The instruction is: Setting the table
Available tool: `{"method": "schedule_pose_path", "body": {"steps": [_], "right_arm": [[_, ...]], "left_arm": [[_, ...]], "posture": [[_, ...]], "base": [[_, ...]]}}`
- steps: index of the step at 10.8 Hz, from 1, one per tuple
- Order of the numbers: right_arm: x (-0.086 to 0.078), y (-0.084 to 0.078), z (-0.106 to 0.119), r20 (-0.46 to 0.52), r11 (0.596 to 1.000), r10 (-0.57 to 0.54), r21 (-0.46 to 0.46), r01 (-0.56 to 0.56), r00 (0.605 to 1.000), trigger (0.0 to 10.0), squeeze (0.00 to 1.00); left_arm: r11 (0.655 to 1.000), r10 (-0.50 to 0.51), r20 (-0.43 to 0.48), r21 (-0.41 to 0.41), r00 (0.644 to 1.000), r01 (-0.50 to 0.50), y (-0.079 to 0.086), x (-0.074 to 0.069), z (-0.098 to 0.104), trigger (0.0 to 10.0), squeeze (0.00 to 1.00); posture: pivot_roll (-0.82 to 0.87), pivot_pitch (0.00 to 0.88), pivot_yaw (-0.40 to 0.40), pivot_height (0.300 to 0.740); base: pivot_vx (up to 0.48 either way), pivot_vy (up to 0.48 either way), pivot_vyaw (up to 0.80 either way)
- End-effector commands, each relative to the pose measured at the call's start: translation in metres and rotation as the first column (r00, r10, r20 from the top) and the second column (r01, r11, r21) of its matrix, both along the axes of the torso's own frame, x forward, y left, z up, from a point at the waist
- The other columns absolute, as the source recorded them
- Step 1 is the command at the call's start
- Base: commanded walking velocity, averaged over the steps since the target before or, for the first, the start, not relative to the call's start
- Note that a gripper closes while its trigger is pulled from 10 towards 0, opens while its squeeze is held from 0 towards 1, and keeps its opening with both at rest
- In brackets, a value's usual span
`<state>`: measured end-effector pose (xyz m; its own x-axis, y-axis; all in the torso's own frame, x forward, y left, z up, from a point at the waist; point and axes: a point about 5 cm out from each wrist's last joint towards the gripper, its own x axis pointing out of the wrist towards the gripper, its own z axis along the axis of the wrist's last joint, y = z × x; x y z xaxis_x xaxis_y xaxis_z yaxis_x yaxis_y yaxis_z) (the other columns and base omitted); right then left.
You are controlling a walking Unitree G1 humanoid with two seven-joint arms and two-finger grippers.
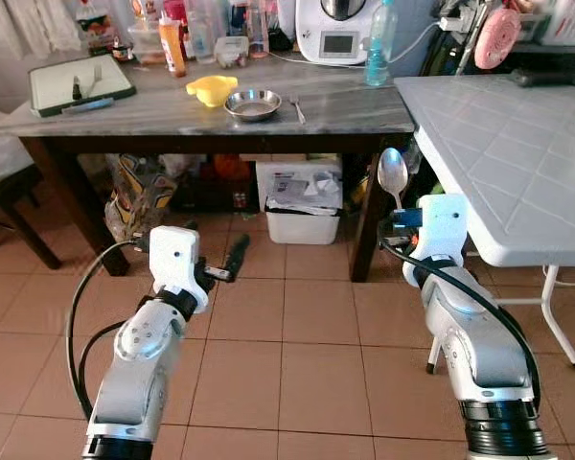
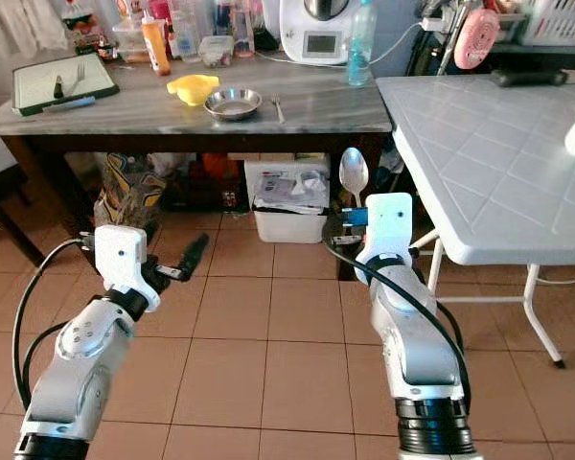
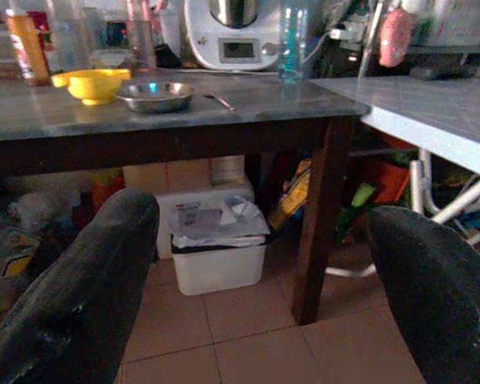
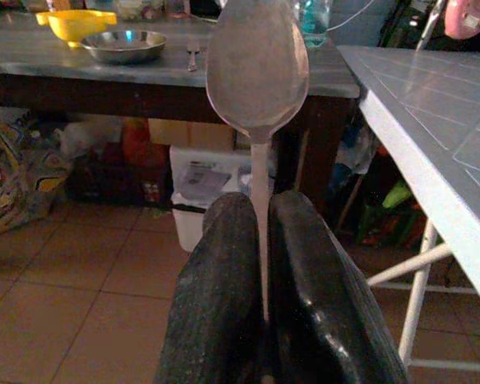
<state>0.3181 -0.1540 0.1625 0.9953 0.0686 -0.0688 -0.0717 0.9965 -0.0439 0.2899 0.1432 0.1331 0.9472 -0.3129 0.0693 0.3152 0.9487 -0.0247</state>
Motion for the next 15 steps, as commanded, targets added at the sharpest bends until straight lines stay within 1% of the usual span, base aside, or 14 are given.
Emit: {"method": "schedule_pose_path", "body": {"steps": [1,3,5,15], "right_arm": [[0.0013,-0.0011,0.0054,0.027,1.0,-0.005,-0.009,0.005,1.0,10.0,0.0],[0.0011,-0.0003,0.0049,0.029,1.0,-0.004,-0.018,0.004,1.0,10.0,0.0],[-0.0007,0.0023,0.0042,0.03,1.0,0.004,-0.019,-0.003,1.0,10.0,0.0],[-0.0005,-0.0018,0.0013,0.021,1.0,-0.01,-0.02,0.01,1.0,10.0,0.0]], "left_arm": [[1.0,-0.019,0.012,0.001,1.0,0.019,-0.0022,-0.0015,0.0034,10.0,0.0],[1.0,-0.019,0.002,0.009,1.0,0.019,-0.0013,-0.0013,0.0015,10.0,0.0],[0.999,-0.032,-0.007,0.008,0.999,0.032,-0.0037,-0.0023,-0.0003,10.0,0.0],[0.997,-0.077,-0.017,0.005,0.997,0.077,-0.0097,-0.0023,-0.0024,10.0,0.0]], "posture": [[0.0,0.037,0.043,0.74],[0.0,0.038,0.046,0.74],[0.0,0.041,0.049,0.74],[-0.01,0.041,0.054,0.74]], "base": [[0.0,0.0,0.0],[0.0,0.0,0.0],[0.317,0.0,0.0],[0.351,0.0,0.0]]}}
